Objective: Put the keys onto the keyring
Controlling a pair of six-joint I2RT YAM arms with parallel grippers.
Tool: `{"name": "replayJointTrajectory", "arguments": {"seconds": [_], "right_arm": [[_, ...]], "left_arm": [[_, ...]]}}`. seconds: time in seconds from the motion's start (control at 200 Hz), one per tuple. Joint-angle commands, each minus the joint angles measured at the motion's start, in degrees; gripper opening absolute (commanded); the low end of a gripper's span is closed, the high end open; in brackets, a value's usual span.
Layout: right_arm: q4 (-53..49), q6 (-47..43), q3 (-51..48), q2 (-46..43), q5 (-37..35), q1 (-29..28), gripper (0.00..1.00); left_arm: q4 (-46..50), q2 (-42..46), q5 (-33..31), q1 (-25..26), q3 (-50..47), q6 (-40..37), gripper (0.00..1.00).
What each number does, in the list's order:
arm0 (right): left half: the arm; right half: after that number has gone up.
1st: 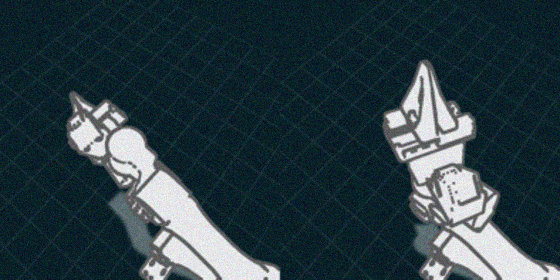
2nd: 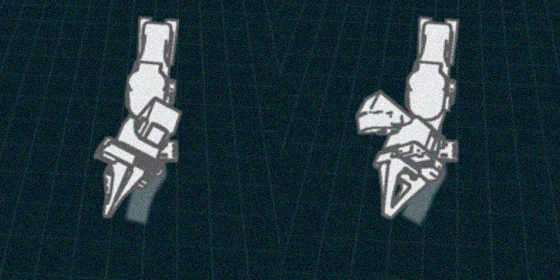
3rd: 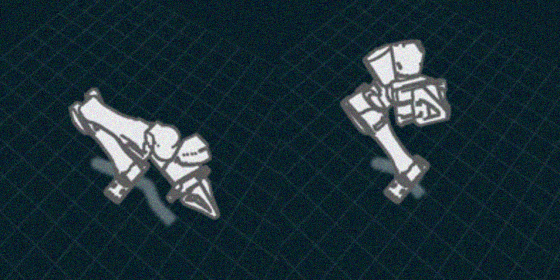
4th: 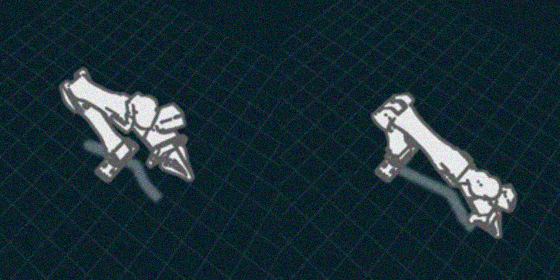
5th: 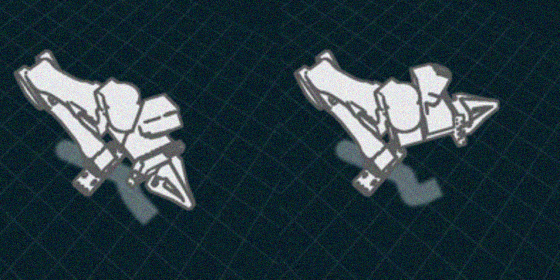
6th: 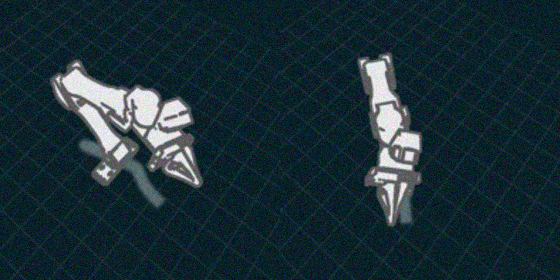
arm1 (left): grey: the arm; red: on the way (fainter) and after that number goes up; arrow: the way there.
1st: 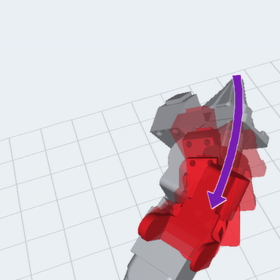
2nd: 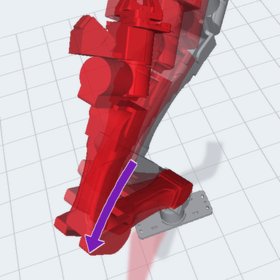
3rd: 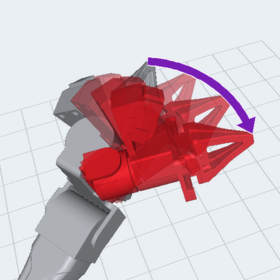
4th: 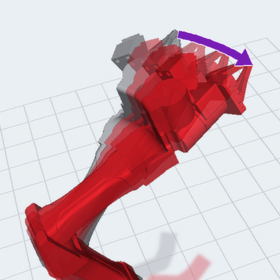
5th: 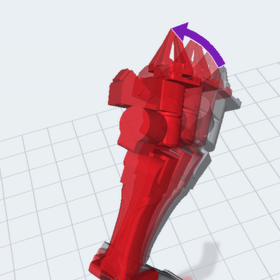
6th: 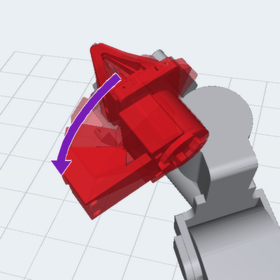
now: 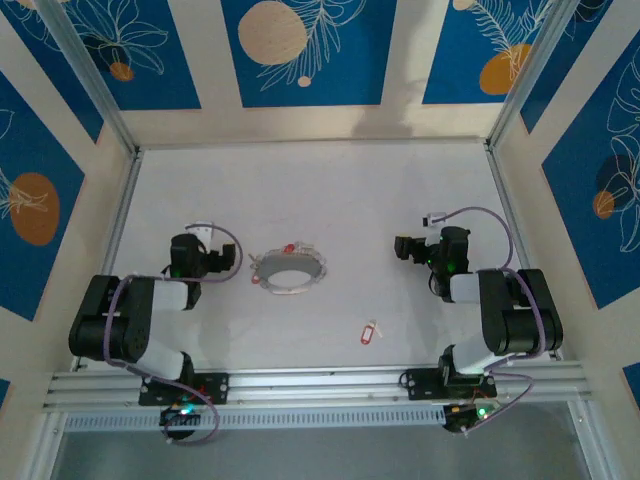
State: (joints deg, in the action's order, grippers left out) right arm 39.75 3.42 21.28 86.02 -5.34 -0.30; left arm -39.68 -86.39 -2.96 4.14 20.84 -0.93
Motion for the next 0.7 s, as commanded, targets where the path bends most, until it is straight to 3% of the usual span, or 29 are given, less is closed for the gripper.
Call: {"name": "replayJointTrajectory", "arguments": {"seconds": [0.0, 0.695], "right_arm": [[8.1, 1.7, 1.9, 1.4, 1.4, 0.1, 0.99], [7.8, 1.9, 2.2, 1.4, 4.2, 1.0, 0.99]], "left_arm": [[-7.6, -1.6, 1.6, -0.4, 2.4, -2.0, 1.00], [-7.4, -1.7, 1.6, -0.5, 2.5, -1.9, 1.00]]}}
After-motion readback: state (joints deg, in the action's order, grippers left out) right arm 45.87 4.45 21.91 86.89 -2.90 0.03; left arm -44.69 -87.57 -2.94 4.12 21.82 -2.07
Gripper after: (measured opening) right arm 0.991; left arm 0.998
